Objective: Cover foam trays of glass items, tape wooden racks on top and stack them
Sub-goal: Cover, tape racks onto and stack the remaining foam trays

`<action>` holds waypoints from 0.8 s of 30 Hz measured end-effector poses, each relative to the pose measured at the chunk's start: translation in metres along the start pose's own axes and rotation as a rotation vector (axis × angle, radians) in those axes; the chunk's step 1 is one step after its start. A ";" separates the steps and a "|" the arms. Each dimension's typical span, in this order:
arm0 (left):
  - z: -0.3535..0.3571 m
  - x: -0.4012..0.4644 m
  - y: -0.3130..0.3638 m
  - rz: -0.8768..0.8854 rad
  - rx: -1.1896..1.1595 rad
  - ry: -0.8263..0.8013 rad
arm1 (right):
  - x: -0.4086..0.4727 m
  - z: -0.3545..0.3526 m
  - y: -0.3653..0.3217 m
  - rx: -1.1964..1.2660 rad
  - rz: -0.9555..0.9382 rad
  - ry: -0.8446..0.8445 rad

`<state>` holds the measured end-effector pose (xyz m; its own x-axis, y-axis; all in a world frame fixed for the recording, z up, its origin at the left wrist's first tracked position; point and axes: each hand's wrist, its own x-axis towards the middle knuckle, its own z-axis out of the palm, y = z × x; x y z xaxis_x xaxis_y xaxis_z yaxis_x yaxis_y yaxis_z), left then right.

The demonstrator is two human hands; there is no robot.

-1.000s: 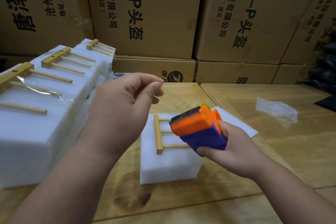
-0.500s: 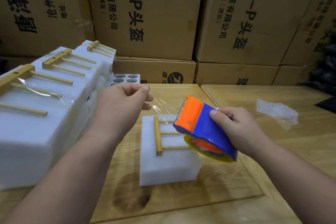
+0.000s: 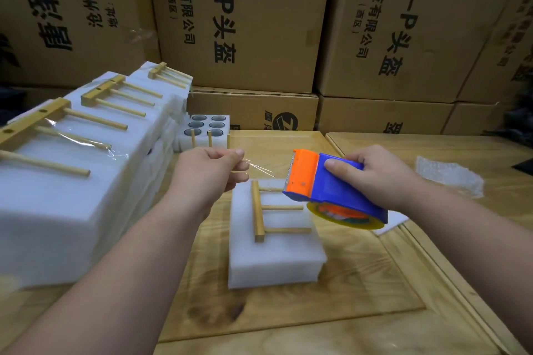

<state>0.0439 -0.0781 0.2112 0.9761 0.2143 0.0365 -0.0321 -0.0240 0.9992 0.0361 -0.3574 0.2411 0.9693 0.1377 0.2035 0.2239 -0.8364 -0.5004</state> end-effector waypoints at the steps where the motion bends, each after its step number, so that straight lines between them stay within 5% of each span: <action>1: 0.001 0.000 -0.001 0.003 -0.009 0.008 | 0.002 -0.001 0.001 -0.011 -0.003 -0.010; 10: 0.010 0.000 0.021 0.202 0.112 0.007 | -0.007 0.004 0.009 -0.133 -0.101 0.041; 24: 0.015 -0.012 0.015 0.299 0.034 0.079 | -0.018 0.016 0.024 0.108 -0.086 0.288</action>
<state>0.0347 -0.0953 0.2255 0.9047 0.2679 0.3313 -0.3070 -0.1293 0.9429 0.0257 -0.3714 0.2114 0.8813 0.0363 0.4712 0.3280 -0.7647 -0.5546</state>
